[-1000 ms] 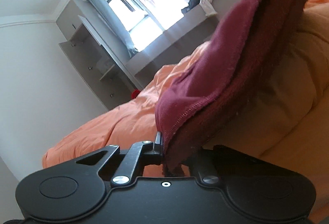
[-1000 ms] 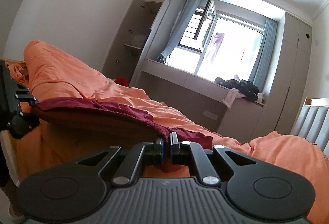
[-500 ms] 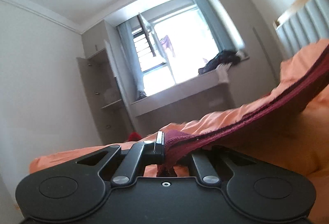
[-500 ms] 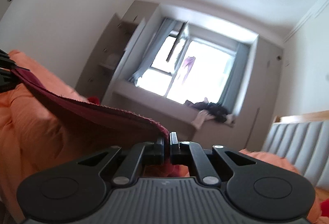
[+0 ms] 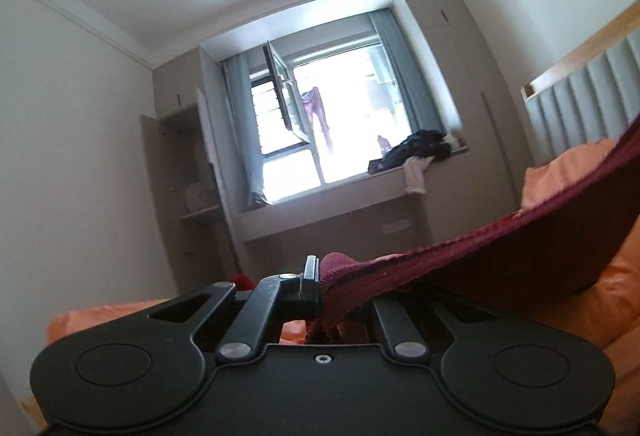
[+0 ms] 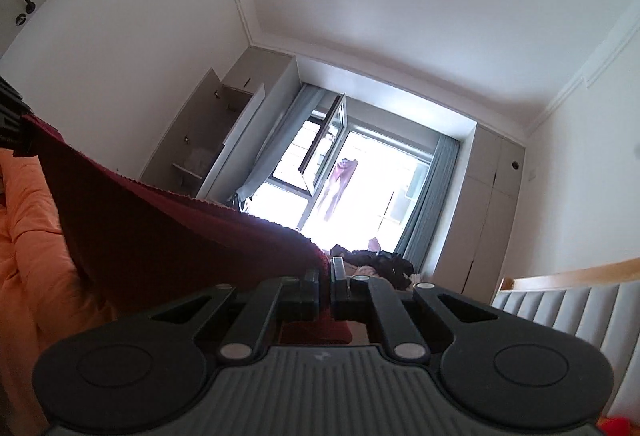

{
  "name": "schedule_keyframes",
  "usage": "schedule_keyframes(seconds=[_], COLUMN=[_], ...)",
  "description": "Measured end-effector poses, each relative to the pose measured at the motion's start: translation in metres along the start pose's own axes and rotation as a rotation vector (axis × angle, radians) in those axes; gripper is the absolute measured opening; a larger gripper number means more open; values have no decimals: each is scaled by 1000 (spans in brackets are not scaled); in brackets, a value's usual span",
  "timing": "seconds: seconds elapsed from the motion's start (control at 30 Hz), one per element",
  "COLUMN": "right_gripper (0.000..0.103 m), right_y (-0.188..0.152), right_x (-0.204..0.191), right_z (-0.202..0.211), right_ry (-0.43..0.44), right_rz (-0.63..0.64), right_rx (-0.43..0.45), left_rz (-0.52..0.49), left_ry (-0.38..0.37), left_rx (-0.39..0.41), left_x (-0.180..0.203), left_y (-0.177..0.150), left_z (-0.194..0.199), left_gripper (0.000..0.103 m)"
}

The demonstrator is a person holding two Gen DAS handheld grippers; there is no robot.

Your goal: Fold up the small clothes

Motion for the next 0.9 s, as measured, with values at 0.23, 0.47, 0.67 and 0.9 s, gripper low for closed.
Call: schedule_keyframes(seconds=[0.23, 0.47, 0.67, 0.9], right_gripper=[5, 5, 5, 5], right_y=[-21, -56, -98, -162], right_x=[3, -10, -28, -51], right_z=[-107, -224, -308, -366], right_ry=[6, 27, 52, 87], right_rz=[-46, -8, -17, -65], right_rx=[-17, -79, -190, -361], left_rz=[34, -10, 26, 52], left_ry=[27, 57, 49, 6], left_rx=[-71, -158, -301, -441], left_x=[7, 14, 17, 28], left_y=[12, 2, -39, -98], left_z=[-87, -218, -311, -377], left_gripper=[4, 5, 5, 6])
Point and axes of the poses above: each gripper's, at about its wrist camera, not at the fingertips, and z roughly against the way its jaws point, x to its right, y to its top, the point moved 4 cm from there along -z, roughly the way its jaws point
